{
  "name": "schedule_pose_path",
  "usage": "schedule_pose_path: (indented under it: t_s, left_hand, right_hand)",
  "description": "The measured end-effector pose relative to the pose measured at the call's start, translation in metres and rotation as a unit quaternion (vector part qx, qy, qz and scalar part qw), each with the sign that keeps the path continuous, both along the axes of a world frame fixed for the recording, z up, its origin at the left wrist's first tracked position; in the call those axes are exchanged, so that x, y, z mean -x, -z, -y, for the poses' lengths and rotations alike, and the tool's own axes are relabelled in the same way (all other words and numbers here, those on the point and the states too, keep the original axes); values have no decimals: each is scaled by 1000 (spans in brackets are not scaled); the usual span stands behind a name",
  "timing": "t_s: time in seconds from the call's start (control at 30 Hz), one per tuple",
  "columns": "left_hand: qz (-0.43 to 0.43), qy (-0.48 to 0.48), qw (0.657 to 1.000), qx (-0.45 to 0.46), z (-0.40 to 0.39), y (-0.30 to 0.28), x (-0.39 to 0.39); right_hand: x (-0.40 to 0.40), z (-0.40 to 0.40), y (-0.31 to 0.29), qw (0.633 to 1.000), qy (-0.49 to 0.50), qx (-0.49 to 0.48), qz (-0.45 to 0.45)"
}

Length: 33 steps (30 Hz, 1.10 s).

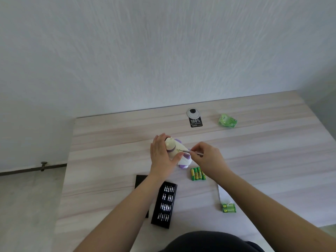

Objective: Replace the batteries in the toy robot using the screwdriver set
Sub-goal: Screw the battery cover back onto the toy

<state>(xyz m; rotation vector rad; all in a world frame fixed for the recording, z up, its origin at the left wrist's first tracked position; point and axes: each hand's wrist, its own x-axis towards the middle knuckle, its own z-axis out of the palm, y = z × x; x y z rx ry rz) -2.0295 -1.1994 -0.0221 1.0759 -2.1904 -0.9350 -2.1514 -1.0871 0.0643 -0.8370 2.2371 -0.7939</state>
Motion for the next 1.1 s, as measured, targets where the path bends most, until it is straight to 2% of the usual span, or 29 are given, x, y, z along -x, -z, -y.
schedule_pose_path:
  t_s: [0.57,1.1]
  left_hand:
    - [-7,9,1000,-3,3,7,-4]
    - [-15,14,1000,0,3,9,-7]
  right_hand:
    - [-8,6,5,999,25,-9,35]
    - [-10,8,6,1000,3,-10,6]
